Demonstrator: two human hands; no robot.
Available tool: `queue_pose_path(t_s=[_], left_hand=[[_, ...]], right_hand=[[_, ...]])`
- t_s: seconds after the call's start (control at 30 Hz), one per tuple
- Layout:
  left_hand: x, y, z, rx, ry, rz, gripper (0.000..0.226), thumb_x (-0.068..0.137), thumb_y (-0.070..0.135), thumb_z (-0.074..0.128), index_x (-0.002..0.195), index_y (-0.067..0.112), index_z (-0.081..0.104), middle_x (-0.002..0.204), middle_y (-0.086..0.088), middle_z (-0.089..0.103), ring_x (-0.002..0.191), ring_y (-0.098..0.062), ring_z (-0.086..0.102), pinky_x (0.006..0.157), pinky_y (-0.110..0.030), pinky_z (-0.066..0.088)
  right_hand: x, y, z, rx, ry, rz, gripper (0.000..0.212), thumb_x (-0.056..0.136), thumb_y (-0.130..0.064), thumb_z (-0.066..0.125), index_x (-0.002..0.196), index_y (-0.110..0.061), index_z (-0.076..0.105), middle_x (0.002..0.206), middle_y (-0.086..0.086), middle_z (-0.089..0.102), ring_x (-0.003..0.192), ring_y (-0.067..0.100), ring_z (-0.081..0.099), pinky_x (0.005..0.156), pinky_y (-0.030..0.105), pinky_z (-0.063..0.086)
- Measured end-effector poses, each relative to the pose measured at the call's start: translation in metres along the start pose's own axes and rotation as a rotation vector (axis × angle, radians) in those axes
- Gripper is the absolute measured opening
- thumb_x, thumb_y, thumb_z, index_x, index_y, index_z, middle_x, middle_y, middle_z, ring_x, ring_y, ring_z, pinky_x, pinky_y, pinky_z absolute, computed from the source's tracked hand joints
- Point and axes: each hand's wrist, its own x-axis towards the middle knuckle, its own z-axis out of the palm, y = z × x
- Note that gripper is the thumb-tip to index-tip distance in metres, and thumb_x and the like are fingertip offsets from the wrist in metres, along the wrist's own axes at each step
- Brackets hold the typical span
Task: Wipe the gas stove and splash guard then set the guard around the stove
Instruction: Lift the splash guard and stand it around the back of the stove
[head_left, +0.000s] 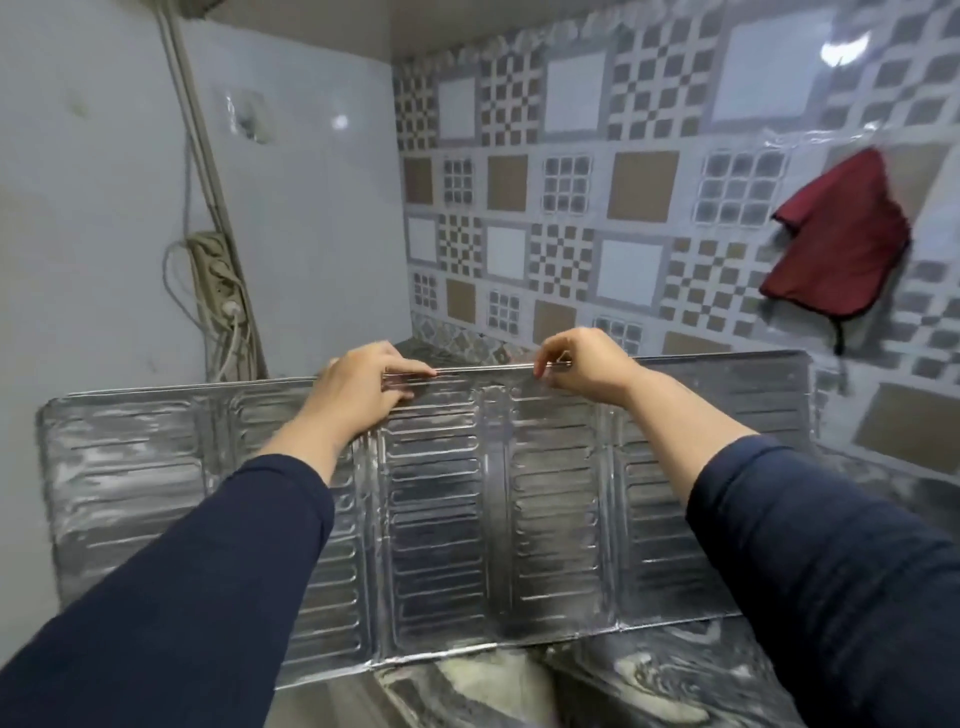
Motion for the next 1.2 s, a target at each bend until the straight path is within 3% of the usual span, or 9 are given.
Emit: queue_pose_path(t_s=[0.23,0.4,0.5,0.67,0.73,0.87,1.03,1.1,1.2], left_hand=[[0.001,-0.014,0.000,0.031,0.096,-0.051,0.022,0.084,0.023,0.069,0.099,0.040,0.071,0.101,0.013,0.067,0.096,-0.019,0.061,0.088,-0.035,0.040],[0.026,-0.014,-0.007,-0.068,0.110,-0.036,0.022,0.080,0.025,0.073,0.086,0.045,0.067,0.082,0.022,0.059,0.090,-0.017,0.062,0.087,-0.036,0.042],[0.053,0.001,-0.024,-0.115,0.149,0.055,0.027,0.080,0.024,0.074,0.090,0.048,0.065,0.081,0.022,0.058,0.086,-0.015,0.058,0.087,-0.036,0.041],[0.116,0.040,-0.051,-0.129,0.274,0.172,0.025,0.080,0.024,0.074,0.101,0.036,0.074,0.097,0.009,0.068,0.097,-0.020,0.061,0.091,-0.040,0.042],[0.137,0.064,-0.057,-0.145,0.306,0.191,0.024,0.078,0.023,0.074,0.101,0.032,0.074,0.100,0.007,0.069,0.099,-0.021,0.061,0.093,-0.041,0.042],[0.160,0.125,-0.053,-0.201,0.371,0.215,0.017,0.079,0.021,0.072,0.095,0.024,0.073,0.102,0.002,0.070,0.102,-0.028,0.062,0.094,-0.040,0.043],[0.164,0.207,-0.017,-0.329,0.371,0.367,0.022,0.082,0.018,0.072,0.099,0.032,0.074,0.093,0.010,0.065,0.096,-0.019,0.059,0.097,-0.036,0.035],[0.168,0.239,0.001,-0.367,0.354,0.372,0.020,0.081,0.023,0.073,0.098,0.035,0.074,0.091,0.017,0.062,0.096,-0.018,0.061,0.096,-0.029,0.034],[0.172,0.294,0.024,-0.374,0.331,0.445,0.023,0.080,0.026,0.074,0.101,0.036,0.074,0.096,0.012,0.066,0.090,-0.017,0.065,0.098,-0.039,0.045]], right_hand=[[-0.027,0.052,-0.016,0.051,0.128,0.218,0.033,0.076,-0.010,0.076,0.070,-0.041,0.070,0.090,-0.007,0.074,0.090,0.013,0.067,0.088,0.036,0.054],[-0.020,0.047,-0.031,0.217,0.221,0.248,0.027,0.075,-0.012,0.078,0.083,-0.038,0.074,0.095,-0.006,0.075,0.091,0.012,0.067,0.086,0.037,0.055],[-0.012,0.041,-0.068,0.220,0.264,0.223,0.031,0.080,-0.010,0.073,0.084,-0.041,0.073,0.102,-0.004,0.074,0.094,0.010,0.067,0.079,0.028,0.051],[-0.011,0.031,-0.150,0.182,0.383,0.190,0.042,0.084,-0.007,0.068,0.080,-0.049,0.072,0.095,-0.017,0.073,0.076,-0.016,0.056,0.102,0.030,0.036],[-0.019,0.029,-0.185,0.172,0.431,0.190,0.041,0.083,-0.003,0.067,0.083,-0.043,0.074,0.093,-0.016,0.071,0.086,-0.010,0.058,0.111,0.040,0.035],[-0.047,0.040,-0.243,0.074,0.503,0.180,0.036,0.077,-0.006,0.072,0.085,-0.042,0.074,0.104,-0.008,0.072,0.109,0.014,0.061,0.106,0.044,0.041],[-0.101,0.078,-0.293,-0.054,0.636,0.274,0.030,0.070,-0.019,0.083,0.094,-0.034,0.073,0.113,0.001,0.071,0.111,0.017,0.059,0.091,0.027,0.046],[-0.127,0.099,-0.310,-0.107,0.660,0.284,0.028,0.068,-0.022,0.083,0.088,-0.039,0.072,0.109,0.003,0.071,0.106,0.017,0.059,0.092,0.029,0.047],[-0.167,0.129,-0.338,-0.146,0.724,0.353,0.021,0.070,-0.024,0.082,0.082,-0.038,0.073,0.105,0.005,0.071,0.101,0.022,0.062,0.089,0.035,0.051]])
